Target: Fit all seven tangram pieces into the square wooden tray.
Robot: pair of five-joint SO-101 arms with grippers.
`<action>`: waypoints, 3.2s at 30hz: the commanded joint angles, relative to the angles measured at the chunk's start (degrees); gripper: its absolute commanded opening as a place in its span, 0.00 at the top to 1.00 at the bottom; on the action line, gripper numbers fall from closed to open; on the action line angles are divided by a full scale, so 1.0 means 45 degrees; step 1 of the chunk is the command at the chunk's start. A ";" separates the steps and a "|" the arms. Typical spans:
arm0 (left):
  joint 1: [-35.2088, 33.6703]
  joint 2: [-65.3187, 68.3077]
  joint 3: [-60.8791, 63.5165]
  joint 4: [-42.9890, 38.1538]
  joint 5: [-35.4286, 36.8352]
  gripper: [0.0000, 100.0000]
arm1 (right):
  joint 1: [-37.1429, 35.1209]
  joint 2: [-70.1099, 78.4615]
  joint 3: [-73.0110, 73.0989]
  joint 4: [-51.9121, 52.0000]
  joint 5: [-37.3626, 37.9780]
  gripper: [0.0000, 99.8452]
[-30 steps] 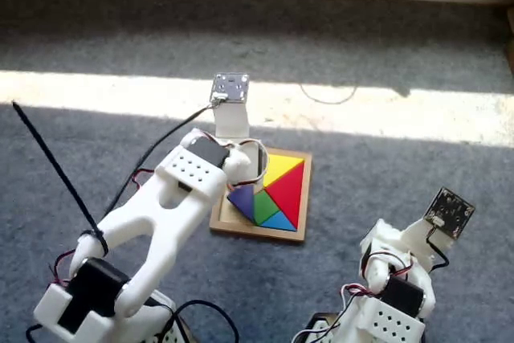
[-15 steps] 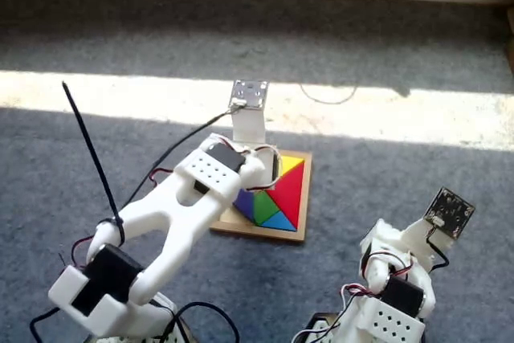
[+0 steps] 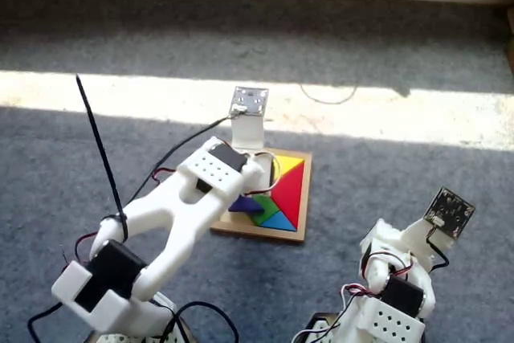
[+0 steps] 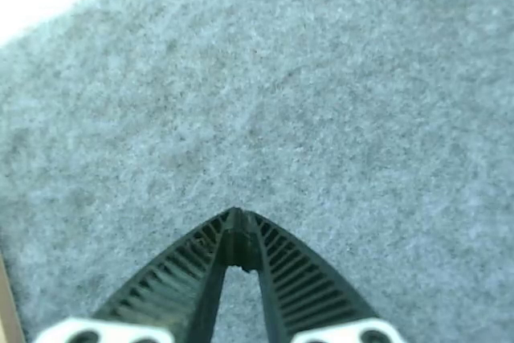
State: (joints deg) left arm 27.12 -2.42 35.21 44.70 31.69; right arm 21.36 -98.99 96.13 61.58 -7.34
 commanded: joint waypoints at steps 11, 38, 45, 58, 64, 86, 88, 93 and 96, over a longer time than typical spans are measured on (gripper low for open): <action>0.0791 -0.1553 0.0811 0.1309 -0.0098 0.92 | -0.0147 -0.0107 0.0537 -0.0303 -0.0059 1.00; 0.0713 -0.0459 0.1514 0.1680 -0.0117 1.00 | -0.0147 -0.0107 0.0537 -0.0303 -0.0059 1.00; 0.0791 -0.0459 0.1514 0.2188 -0.0117 1.00 | -0.0147 -0.0107 0.0537 -0.0303 -0.0059 1.00; 0.0830 -0.0479 0.1397 0.2344 -0.0117 1.00 | -0.0147 -0.0107 0.0537 -0.0303 -0.0059 1.00; 0.0967 -0.1201 0.1377 0.2325 -0.0117 1.00 | -0.0147 -0.0107 0.0537 -0.0303 -0.0059 1.00; -0.1788 -0.6515 0.3604 0.2950 -0.1719 1.00 | -0.0147 -0.0107 0.0537 -0.0303 -0.0059 1.00; -0.1748 -0.6515 0.4503 0.1895 -0.1719 1.00 | -0.0147 -0.0107 0.0537 -0.0303 -0.0059 1.00; -0.1748 -0.6515 0.6320 -0.0860 -0.1719 1.00 | -0.0147 -0.0107 0.0537 -0.0303 -0.0059 1.00; -0.1534 -0.6515 0.6984 -0.1895 -0.1719 1.00 | -0.0147 -0.0107 0.0537 -0.0303 -0.0059 1.00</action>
State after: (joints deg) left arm 20.00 -29.85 65.54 40.66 24.22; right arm 21.36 -98.99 96.13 61.58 -7.34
